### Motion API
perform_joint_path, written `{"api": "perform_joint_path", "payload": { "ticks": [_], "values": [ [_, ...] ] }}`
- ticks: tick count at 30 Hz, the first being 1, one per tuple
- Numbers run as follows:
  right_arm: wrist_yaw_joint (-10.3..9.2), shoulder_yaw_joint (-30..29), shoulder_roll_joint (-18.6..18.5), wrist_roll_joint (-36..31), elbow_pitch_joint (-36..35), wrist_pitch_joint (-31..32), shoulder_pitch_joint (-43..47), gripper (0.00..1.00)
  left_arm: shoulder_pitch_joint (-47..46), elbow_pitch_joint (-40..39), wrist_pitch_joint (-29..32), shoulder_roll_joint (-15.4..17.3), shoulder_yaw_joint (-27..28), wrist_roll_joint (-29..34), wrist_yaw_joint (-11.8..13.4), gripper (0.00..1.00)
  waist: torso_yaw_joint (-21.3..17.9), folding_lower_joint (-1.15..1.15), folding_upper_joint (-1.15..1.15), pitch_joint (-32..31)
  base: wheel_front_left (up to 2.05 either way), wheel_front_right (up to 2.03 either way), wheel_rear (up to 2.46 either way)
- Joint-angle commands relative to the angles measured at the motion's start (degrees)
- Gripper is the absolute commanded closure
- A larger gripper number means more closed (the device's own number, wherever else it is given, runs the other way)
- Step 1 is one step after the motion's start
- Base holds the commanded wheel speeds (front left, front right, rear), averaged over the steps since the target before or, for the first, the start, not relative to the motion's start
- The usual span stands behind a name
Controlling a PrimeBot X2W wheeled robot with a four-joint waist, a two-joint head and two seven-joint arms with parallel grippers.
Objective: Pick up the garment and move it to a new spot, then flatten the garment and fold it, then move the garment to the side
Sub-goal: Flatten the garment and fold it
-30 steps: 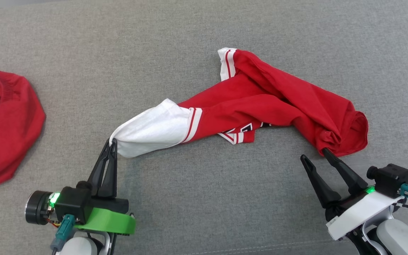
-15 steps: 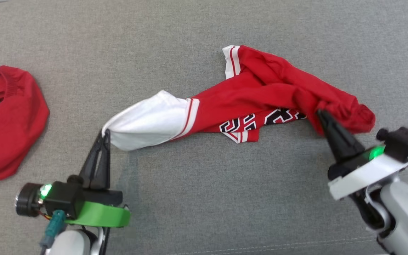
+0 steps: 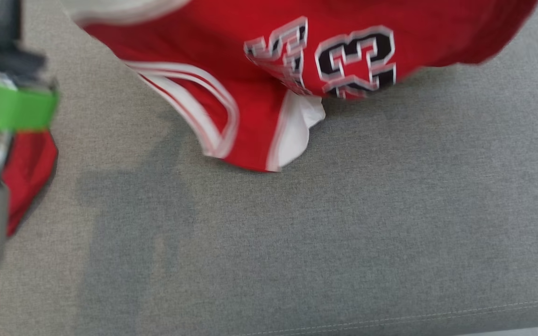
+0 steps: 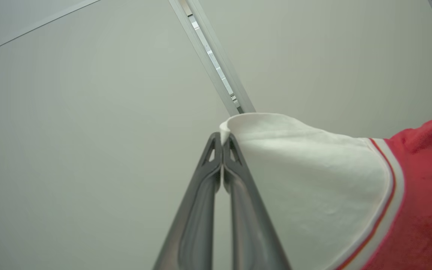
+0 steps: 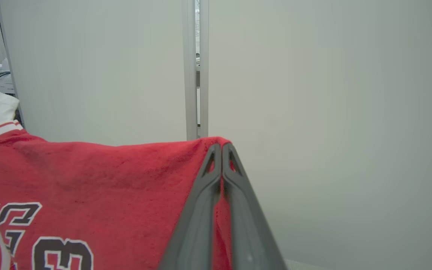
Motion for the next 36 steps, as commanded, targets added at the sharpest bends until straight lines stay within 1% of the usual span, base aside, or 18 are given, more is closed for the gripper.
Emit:
{"api": "perform_joint_path", "payload": {
  "ticks": [1,4,6,9,11,13,16,19,21,23,24,25,27,29,33,36],
  "values": [
    [0.01,0.6,-0.3,0.2,1.3,-0.2,-3.3,1.00,-4.4,1.5,-0.2,1.0,-0.6,-0.7,-0.3,1.00,-0.1,0.00,0.00,0.7,0.00,0.00,0.00],
    [0.01,0.7,-1.0,-0.3,4.3,-0.2,-11.4,1.00,-15.4,5.1,-0.9,2.5,-2.5,-0.8,-0.3,1.00,0.0,0.00,0.00,1.9,0.00,0.00,0.00],
    [0.01,0.4,-1.3,-0.7,5.5,-0.1,-15.4,1.00,-20.9,6.9,-1.4,2.6,-3.5,-0.9,-0.3,1.00,0.3,0.00,0.00,2.8,0.00,0.00,0.00],
    [0.01,-0.5,-1.4,-2.3,5.3,-0.2,-18.2,1.00,-25.2,7.3,-1.8,2.5,-4.7,-1.4,-0.3,1.00,0.6,0.00,0.00,3.8,0.00,0.00,0.00],
    [0.01,-1.7,-1.4,-2.9,3.8,-0.2,-17.6,1.00,-24.7,4.6,-1.8,2.3,-5.0,-2.1,-0.3,1.00,0.7,0.00,0.00,4.1,0.00,0.00,0.00],
    [0.01,-2.1,-1.8,-3.4,1.5,-0.1,-14.0,1.00,-20.5,1.2,-1.8,2.4,-5.1,-3.5,-0.3,1.00,0.7,0.00,0.00,4.4,0.00,0.00,0.00],
    [0.01,-2.5,-2.9,-5.1,-2.7,-0.2,-5.9,1.00,-10.8,-4.3,-1.7,3.5,-4.2,-5.4,-0.3,1.00,0.6,0.00,0.00,4.7,0.00,0.00,0.00],
    [0.01,-4.4,-3.0,-6.2,-6.3,-0.2,3.5,1.00,0.7,-7.4,-1.7,3.9,-1.9,-6.5,1.1,1.00,0.7,0.00,0.00,5.0,0.00,0.00,0.00],
    [0.01,-5.3,-2.7,-7.5,-8.8,-0.2,10.5,1.00,8.5,-8.1,-1.8,3.2,0.1,-7.6,1.8,1.00,0.8,0.00,0.00,5.1,0.00,0.00,0.00],
    [0.02,-5.6,-1.7,-8.8,-12.1,-0.2,17.8,1.00,15.5,-8.8,-1.8,2.1,1.6,-8.5,1.9,1.00,0.9,0.00,0.00,5.2,0.00,0.00,0.00],
    [0.00,-6.2,-0.5,-9.0,-14.0,-0.2,21.5,1.00,18.9,-9.3,-1.8,1.4,2.4,-8.8,1.8,1.00,0.8,0.00,0.00,5.4,0.00,0.00,0.00],
    [0.01,-5.9,0.2,-9.1,-15.5,-0.2,24.9,1.00,21.7,-9.8,-1.8,0.6,3.4,-8.7,2.3,1.00,0.7,0.00,0.00,5.5,0.00,0.00,0.00],
    [0.01,-4.9,1.4,-9.9,-18.3,-0.2,31.2,1.00,26.9,-10.5,-1.8,-1.4,5.3,-9.0,2.6,1.00,0.5,0.00,0.00,5.6,0.00,0.00,0.00],
    [0.01,-2.6,2.5,-9.7,-20.1,-0.2,37.1,1.00,31.5,-10.5,-1.8,-3.3,7.4,-8.4,2.4,1.00,0.3,0.00,0.00,5.4,0.00,0.00,0.00],
    [0.01,2.9,3.0,-6.1,-19.6,-0.2,43.7,1.00,36.5,-10.4,-1.8,-6.9,10.1,-7.5,1.7,1.00,0.0,0.00,0.00,4.5,0.00,0.00,0.00],
    [0.01,7.0,1.7,-2.8,-18.1,-0.2,45.5,1.00,38.0,-10.4,-1.8,-8.9,11.1,-6.3,1.1,1.00,0.0,0.00,0.00,4.0,0.00,0.00,0.00]
  ]
}}
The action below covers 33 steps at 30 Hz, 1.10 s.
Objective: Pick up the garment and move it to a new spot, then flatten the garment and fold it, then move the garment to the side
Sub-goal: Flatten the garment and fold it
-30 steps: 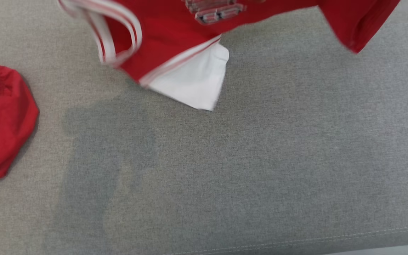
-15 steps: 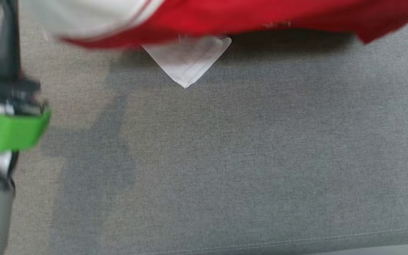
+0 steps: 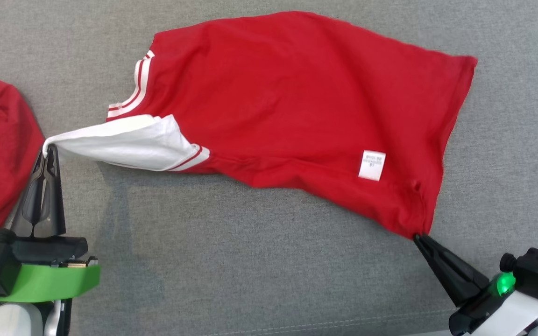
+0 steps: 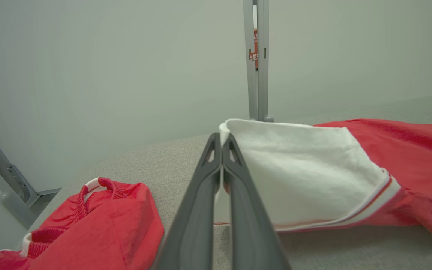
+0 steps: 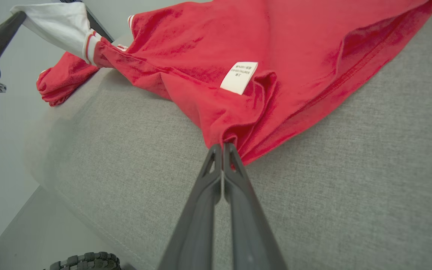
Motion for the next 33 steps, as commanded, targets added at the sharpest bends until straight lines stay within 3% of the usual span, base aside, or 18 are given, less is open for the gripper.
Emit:
{"api": "perform_joint_path", "payload": {
  "ticks": [1,2,3,9,14,23,32,33],
  "values": [
    [0.01,1.3,-0.7,2.0,0.7,-0.2,0.4,0.82,0.8,0.0,0.0,-0.7,0.5,0.6,-0.4,1.00,0.0,0.00,0.00,-0.4,0.00,0.00,0.00],
    [0.02,2.0,-1.2,3.3,1.0,-0.2,0.5,0.60,1.0,0.2,0.0,-1.1,0.7,1.0,-0.6,1.00,0.1,0.00,0.00,-0.5,0.00,0.00,0.00],
    [0.01,2.6,-2.0,5.1,1.3,-0.2,0.6,0.00,1.1,0.4,0.0,-1.4,0.8,1.5,-0.7,1.00,0.1,0.00,0.00,-0.8,0.00,0.00,0.00],
    [0.02,0.4,-5.9,14.6,-0.7,-0.2,-0.1,0.00,1.1,0.9,0.0,-2.8,1.7,3.1,-1.3,1.00,0.1,0.00,0.00,-1.8,0.00,0.00,0.00],
    [0.02,0.2,-8.2,17.7,-1.9,-0.2,-1.8,0.00,0.7,1.1,0.0,-4.3,1.2,3.4,-1.6,1.00,0.5,0.00,0.00,-1.7,0.00,0.00,0.00],
    [0.02,6.5,-8.5,20.9,0.7,0.2,-8.2,0.00,-2.4,2.0,0.0,-5.8,-1.5,3.5,-1.7,1.00,3.5,0.00,0.00,-0.2,0.00,0.00,0.00],
    [0.02,8.8,-8.9,23.7,3.8,-0.1,-10.3,0.00,-3.4,1.8,0.0,-6.0,-2.3,2.9,-1.7,1.00,4.9,0.00,0.00,0.8,0.00,0.00,0.00],
    [0.02,8.9,-8.8,23.8,4.0,-0.1,-10.6,0.05,-3.5,1.9,0.0,-6.1,-2.3,2.8,-1.7,1.00,5.0,0.00,0.00,1.1,0.00,0.00,0.00]
  ]
}}
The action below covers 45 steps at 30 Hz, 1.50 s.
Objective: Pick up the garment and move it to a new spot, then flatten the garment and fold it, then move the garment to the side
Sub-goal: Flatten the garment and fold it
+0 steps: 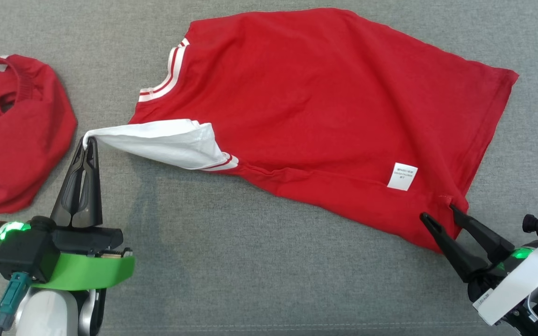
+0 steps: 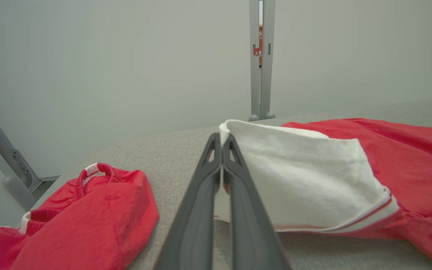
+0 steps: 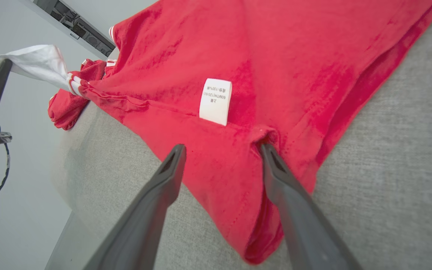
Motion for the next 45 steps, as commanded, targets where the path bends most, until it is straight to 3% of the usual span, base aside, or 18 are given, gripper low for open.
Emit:
{"api": "perform_joint_path", "payload": {
  "ticks": [1,5,6,7,9,14,19,22,25,29,32,38,42,45],
  "values": [
    [0.03,0.0,0.4,0.6,0.2,-0.4,-1.2,0.13,-1.1,-0.1,0.0,-0.1,0.1,-0.3,-0.1,1.00,0.2,0.00,0.00,0.4,0.00,0.00,0.00],
    [0.03,0.1,0.9,2.0,0.5,-0.4,-2.2,0.28,-1.1,0.4,0.0,-0.5,-0.1,-0.2,-0.1,1.00,0.6,0.00,0.00,1.2,0.00,0.00,0.00],
    [0.03,0.1,0.9,2.4,0.6,-0.4,-2.5,0.47,-1.2,0.5,0.0,-0.6,-0.2,-0.1,-0.1,1.00,0.7,0.00,0.00,1.3,0.00,0.00,0.00],
    [0.03,0.0,0.9,2.5,0.7,-0.4,-2.8,0.58,-1.3,0.6,0.0,-0.6,-0.2,-0.1,-0.1,1.00,0.8,0.00,0.00,1.5,0.00,0.00,0.00],
    [0.03,-0.3,0.8,2.8,1.0,-0.4,-3.3,1.00,-1.6,0.7,0.0,-0.8,-0.3,-0.2,-0.1,1.00,1.2,0.00,0.00,1.8,0.00,0.00,0.00],
    [0.03,-2.8,1.1,1.4,1.3,-0.4,-4.2,1.00,-2.0,1.0,0.0,-1.0,0.0,-0.3,-0.1,1.00,1.5,0.00,0.00,2.1,0.00,0.00,0.00],
    [0.03,-11.3,1.2,-0.7,-1.7,-0.4,-4.1,1.00,-4.1,-0.8,0.0,1.1,-1.1,-1.8,-0.1,1.00,1.1,0.00,0.00,1.7,0.00,0.00,0.00],
    [0.03,-17.1,-0.6,-1.4,-5.0,-0.4,-5.7,1.00,-8.0,-2.5,0.0,5.2,-3.4,-4.0,-0.1,1.00,0.2,0.00,0.00,1.9,0.00,0.00,0.00],
    [0.03,-20.4,-4.1,-2.1,-6.8,-0.4,-10.4,1.00,-15.4,-3.2,0.0,11.7,-6.3,-6.1,-0.1,1.00,-0.7,0.00,0.00,2.9,0.00,0.00,0.00],
    [0.02,-21.1,-8.2,-2.3,-5.5,0.4,-21.2,1.00,-30.8,-2.8,4.5,19.9,-12.5,-9.3,-0.1,1.00,-1.7,0.00,0.00,5.3,0.00,0.00,0.00],
    [0.03,-20.2,-9.2,-3.9,-1.7,1.9,-31.2,1.00,-44.1,0.2,8.6,23.0,-17.5,-11.7,0.0,1.00,-2.2,0.00,0.00,7.6,0.00,0.00,0.00],
    [0.02,-13.0,-1.9,-11.5,12.1,3.4,-54.1,1.00,-68.6,15.7,10.8,21.0,-25.4,-14.0,0.0,1.00,-5.2,0.00,0.00,9.4,0.00,0.00,0.00],
    [0.03,-8.6,6.3,-17.4,23.9,1.5,-67.2,1.00,-81.7,28.0,6.1,19.1,-28.1,-9.2,0.1,1.00,-8.7,0.00,0.00,10.4,0.00,0.00,0.00],
    [0.02,-9.3,10.5,-22.6,31.6,-0.1,-75.4,1.00,-91.0,35.1,2.0,17.2,-28.5,-4.7,2.4,1.00,-10.7,0.00,0.00,11.2,0.00,0.00,0.00]
  ]
}}
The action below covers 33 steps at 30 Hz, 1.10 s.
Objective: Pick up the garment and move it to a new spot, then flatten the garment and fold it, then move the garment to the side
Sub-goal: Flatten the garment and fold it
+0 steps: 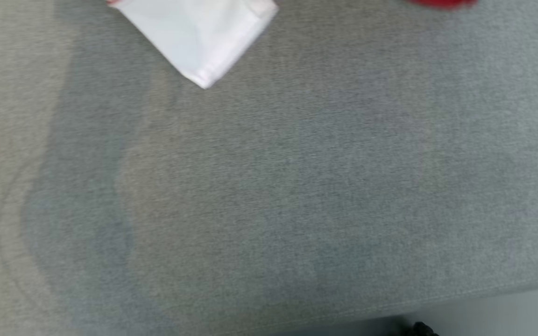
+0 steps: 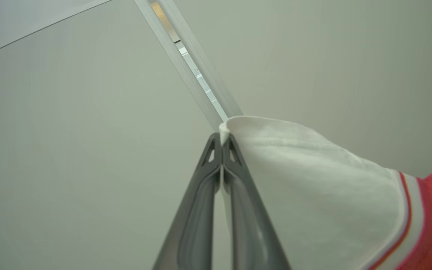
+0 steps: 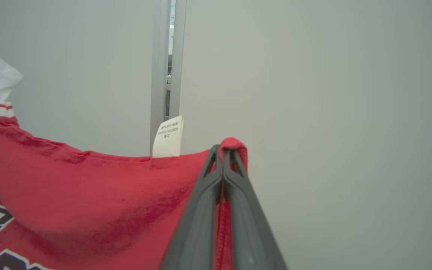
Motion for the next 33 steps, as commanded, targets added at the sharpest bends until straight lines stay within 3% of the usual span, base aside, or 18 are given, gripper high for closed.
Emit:
{"api": "perform_joint_path", "payload": {
  "ticks": [1,4,6,12,18,22,27,33],
  "values": [
    [0.01,-1.7,0.8,-3.1,2.2,-0.6,-3.4,1.00,-4.8,2.1,-1.4,-0.7,0.4,1.8,1.5,1.00,-3.2,-0.01,0.00,2.1,0.00,0.00,0.00],
    [0.01,-9.1,2.0,-10.6,0.5,-0.5,-7.9,1.00,-11.6,3.2,-2.5,-1.9,1.4,4.5,3.8,1.00,-2.8,-0.01,0.00,4.3,0.00,0.00,0.00],
    [0.01,-13.2,2.7,-14.1,-2.4,-0.5,-7.9,1.00,-14.5,-1.9,-2.5,-3.2,3.5,4.5,4.8,1.00,-1.5,-0.01,0.00,6.6,0.00,0.00,0.00],
    [0.01,-15.4,1.4,-18.3,-7.1,-0.6,-1.1,1.00,-5.0,-14.1,-2.4,-3.1,6.6,2.9,1.3,1.00,2.7,-0.01,0.00,10.2,0.00,0.00,0.00],
    [0.00,-12.9,-1.4,-16.5,-8.6,-0.6,9.8,1.00,14.8,-24.5,-2.5,-3.6,9.1,0.2,-0.8,1.00,6.3,-0.01,0.00,10.1,0.00,0.00,0.00],
    [0.00,-14.6,-2.9,-14.7,-10.2,-0.6,18.1,1.00,29.4,-32.0,-2.5,-4.5,11.6,-0.3,-1.3,1.00,7.6,-0.01,0.00,7.9,0.00,0.00,0.00],
    [0.00,-21.3,-2.8,-12.6,-15.5,-0.6,32.5,1.00,49.3,-40.5,-2.5,-4.7,13.7,-2.0,-1.7,1.00,8.1,-0.01,0.00,2.5,0.00,0.00,0.00],
    [0.00,-27.2,-0.4,-11.7,-20.8,-0.6,52.0,1.00,72.7,-43.7,-2.5,-4.6,15.1,-4.1,-1.9,1.00,7.0,-0.01,0.00,-4.9,0.00,0.00,0.00]
  ]
}}
